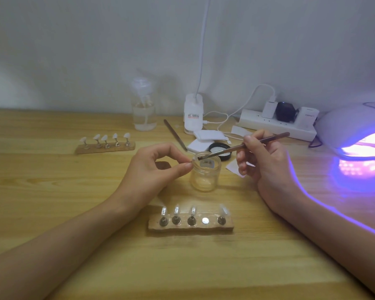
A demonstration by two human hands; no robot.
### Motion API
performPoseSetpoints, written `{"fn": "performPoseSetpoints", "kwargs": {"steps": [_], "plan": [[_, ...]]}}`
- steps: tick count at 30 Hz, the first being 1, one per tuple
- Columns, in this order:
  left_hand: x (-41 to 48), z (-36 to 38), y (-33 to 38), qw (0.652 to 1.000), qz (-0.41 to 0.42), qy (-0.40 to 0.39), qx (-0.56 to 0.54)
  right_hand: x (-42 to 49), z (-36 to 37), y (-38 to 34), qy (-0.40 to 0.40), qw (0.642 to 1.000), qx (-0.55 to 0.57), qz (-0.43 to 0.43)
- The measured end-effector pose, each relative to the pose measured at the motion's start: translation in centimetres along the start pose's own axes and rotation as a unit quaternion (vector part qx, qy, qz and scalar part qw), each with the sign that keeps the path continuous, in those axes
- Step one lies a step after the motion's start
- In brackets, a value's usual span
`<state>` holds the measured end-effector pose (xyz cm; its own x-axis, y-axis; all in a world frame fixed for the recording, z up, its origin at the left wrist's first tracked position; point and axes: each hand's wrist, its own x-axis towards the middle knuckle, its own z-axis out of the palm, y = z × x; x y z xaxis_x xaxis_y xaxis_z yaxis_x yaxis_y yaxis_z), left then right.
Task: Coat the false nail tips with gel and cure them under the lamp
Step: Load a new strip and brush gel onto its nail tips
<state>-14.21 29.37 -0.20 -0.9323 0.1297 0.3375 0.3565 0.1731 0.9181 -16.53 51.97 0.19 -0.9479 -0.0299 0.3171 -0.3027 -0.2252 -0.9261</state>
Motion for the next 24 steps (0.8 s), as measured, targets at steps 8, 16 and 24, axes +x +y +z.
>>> {"fn": "performPoseSetpoints", "kwargs": {"steps": [8,16,24], "plan": [[0.15,-0.03,-0.25,1.0,0.025,-0.009,0.009,0.08,0.09,0.08,-0.009,1.0,-0.01,0.003],[0.18,0.03,-0.39,0.999,0.027,-0.012,0.013,0.11,0.19,0.0,-0.026,1.0,-0.004,-0.001],[0.21,0.04,-0.32,0.999,0.037,-0.015,0.021,0.1,0.2,-0.03,-0.035,0.999,0.015,0.001]]}}
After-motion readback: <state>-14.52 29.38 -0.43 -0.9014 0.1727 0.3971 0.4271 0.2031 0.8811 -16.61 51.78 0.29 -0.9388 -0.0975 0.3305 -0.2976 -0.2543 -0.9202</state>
